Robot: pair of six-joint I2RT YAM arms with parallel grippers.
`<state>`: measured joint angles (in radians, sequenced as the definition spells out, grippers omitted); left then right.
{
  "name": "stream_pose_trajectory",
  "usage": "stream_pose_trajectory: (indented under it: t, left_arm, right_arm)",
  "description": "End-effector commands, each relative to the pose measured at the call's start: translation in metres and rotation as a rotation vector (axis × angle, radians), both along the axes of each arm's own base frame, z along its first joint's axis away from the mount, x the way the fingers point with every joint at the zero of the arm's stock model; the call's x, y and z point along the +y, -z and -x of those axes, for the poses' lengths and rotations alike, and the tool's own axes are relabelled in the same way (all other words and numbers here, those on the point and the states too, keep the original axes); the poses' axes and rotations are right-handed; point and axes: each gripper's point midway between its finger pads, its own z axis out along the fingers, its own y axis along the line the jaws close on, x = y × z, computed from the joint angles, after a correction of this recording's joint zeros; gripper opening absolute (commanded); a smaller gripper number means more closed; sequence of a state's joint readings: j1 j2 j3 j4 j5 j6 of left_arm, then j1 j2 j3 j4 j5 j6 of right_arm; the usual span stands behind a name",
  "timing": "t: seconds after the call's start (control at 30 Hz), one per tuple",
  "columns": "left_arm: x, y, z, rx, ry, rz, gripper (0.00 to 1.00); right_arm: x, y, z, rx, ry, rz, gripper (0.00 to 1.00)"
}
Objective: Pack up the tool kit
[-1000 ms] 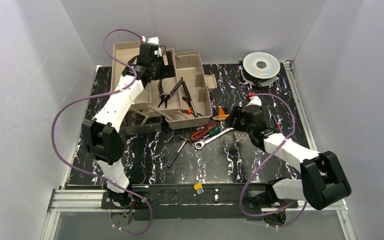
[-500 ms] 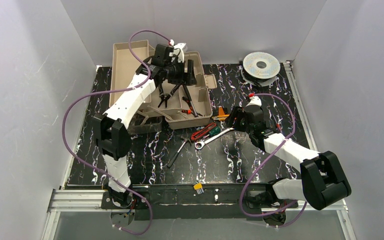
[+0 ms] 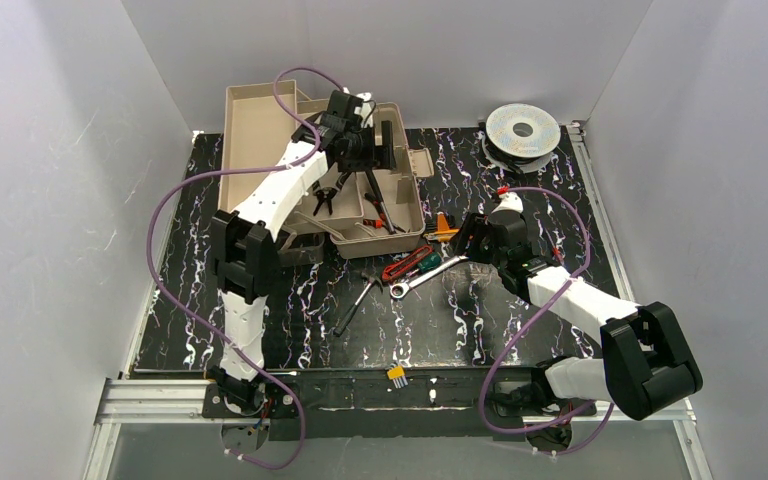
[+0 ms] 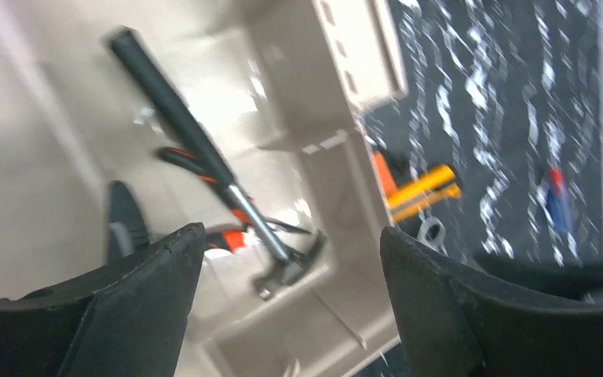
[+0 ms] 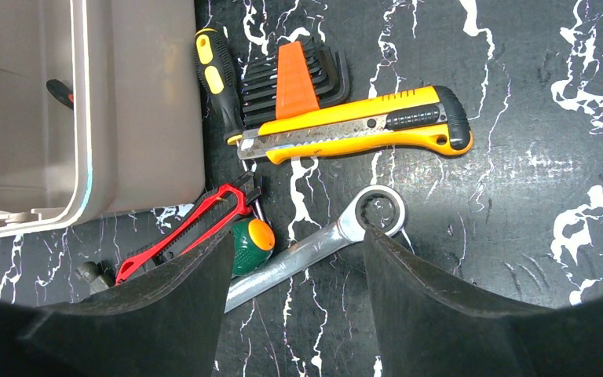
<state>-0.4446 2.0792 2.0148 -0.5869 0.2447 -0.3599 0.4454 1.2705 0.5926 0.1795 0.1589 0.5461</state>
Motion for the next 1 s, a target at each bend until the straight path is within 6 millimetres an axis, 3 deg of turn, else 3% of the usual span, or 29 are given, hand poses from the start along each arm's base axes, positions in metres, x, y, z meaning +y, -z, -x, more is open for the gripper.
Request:
stream_pose_trajectory:
  t: [0.0, 0.1, 0.27, 0.43, 0.53, 0.7, 0.83, 0.97]
  left_arm:
    - [0.083, -0.009, -0.018, -0.074, -0.328, -0.322, 0.83]
    - [0.085, -0.007, -0.021, -0.073, -0.343, -0.311, 0.84]
    - [0.063, -0.030, -0.019, -0.134, -0.265, -0.179, 0.86]
    - [0.084, -0.038, -0.018, -0.141, -0.318, -0.211, 0.88]
    - [0.079, -0.054, -0.007, -0.164, -0.266, -0.184, 0.88]
    - [0.055, -0.093, 0.029, -0.209, -0.054, -0.055, 0.90]
    - [0.047, -0.118, 0.062, -0.262, 0.067, -0.001, 0.90]
    - [0.039, -0.115, 0.103, -0.290, 0.167, 0.017, 0.92]
  right_arm:
    - [0.000, -0.017, -0.009, -0.053, 0.013, -0.007, 0.69]
    - [0.001, -0.016, -0.010, -0.048, 0.010, -0.007, 0.68]
    - [0.001, -0.016, -0.009, -0.047, 0.012, -0.004, 0.68]
    - [0.000, -0.016, -0.009, -0.047, 0.013, -0.003, 0.68]
    - [0.001, -0.016, -0.009, -0.046, 0.011, -0.006, 0.68]
    - [0.002, -0.016, -0.009, -0.039, 0.004, -0.003, 0.68]
    - [-0.006, -0.018, -0.009, -0.028, 0.040, 0.021, 0.69]
    - [-0.030, -0.025, -0.011, -0.006, 0.189, 0.065, 0.71]
